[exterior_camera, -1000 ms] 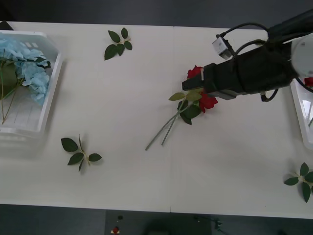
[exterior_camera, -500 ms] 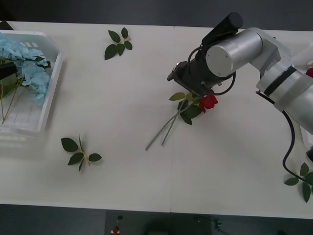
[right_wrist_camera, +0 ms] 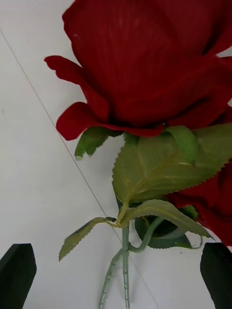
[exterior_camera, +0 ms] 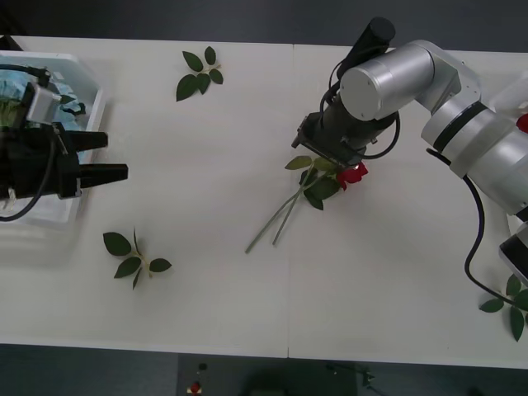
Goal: Put the red flowers into the right box and the blue flowers into the left box
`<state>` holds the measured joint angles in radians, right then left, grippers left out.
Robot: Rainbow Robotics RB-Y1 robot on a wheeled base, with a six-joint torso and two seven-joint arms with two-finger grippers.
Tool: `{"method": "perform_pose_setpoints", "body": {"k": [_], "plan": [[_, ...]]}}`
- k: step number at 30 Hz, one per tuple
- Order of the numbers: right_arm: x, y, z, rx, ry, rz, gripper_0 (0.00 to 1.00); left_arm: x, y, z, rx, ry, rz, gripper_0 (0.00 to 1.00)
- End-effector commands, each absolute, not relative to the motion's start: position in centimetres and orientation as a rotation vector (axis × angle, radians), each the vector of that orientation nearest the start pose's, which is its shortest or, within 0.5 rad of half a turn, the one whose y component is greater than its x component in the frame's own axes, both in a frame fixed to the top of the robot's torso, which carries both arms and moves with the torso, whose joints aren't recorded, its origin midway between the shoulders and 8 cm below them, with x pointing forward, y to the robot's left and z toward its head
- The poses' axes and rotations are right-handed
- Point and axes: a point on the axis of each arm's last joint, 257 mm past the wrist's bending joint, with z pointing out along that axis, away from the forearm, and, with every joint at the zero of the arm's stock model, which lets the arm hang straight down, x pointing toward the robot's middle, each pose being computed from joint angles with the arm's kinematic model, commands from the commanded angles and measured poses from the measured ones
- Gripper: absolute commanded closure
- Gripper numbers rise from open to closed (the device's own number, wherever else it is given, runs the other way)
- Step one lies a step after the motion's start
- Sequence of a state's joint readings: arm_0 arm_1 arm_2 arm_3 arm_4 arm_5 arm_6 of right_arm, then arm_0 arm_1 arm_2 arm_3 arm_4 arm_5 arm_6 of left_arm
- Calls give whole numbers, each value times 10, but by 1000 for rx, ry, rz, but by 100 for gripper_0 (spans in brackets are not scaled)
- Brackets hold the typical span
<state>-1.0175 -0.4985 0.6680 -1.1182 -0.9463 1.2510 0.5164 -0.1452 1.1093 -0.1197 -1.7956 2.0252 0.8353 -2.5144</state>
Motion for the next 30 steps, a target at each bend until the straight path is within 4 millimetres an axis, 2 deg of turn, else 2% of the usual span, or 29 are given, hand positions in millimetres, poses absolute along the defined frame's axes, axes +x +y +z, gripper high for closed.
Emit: {"method": "perform_pose_setpoints", "body": {"k": [1, 4, 9, 13, 17, 22, 26, 30], "plan": [[569, -114, -222, 584, 2698, 396, 0, 434, 181, -89, 1107, 1648, -607, 12], [564, -122, -229, 622, 2717, 394, 0, 422, 162, -84, 1166, 1585, -639, 12], [558, -140, -242, 684, 2724, 378, 0, 393, 126, -70, 1145, 1541, -820, 12], [552, -141, -248, 758, 2702, 417, 0, 377, 106, -59, 1103, 1523, -918, 12], [542, -136, -256, 757, 2693, 438, 0, 365, 96, -58, 1060, 1547, -986, 12], [535, -130, -269, 793, 2662, 445, 0, 357, 90, -71, 1037, 1583, -1029, 12], [536, -127, -277, 826, 2633, 436, 0, 358, 90, -79, 1018, 1604, -1034, 12], [539, -125, -285, 859, 2611, 427, 0, 361, 90, -79, 1004, 1604, -1026, 12]]}}
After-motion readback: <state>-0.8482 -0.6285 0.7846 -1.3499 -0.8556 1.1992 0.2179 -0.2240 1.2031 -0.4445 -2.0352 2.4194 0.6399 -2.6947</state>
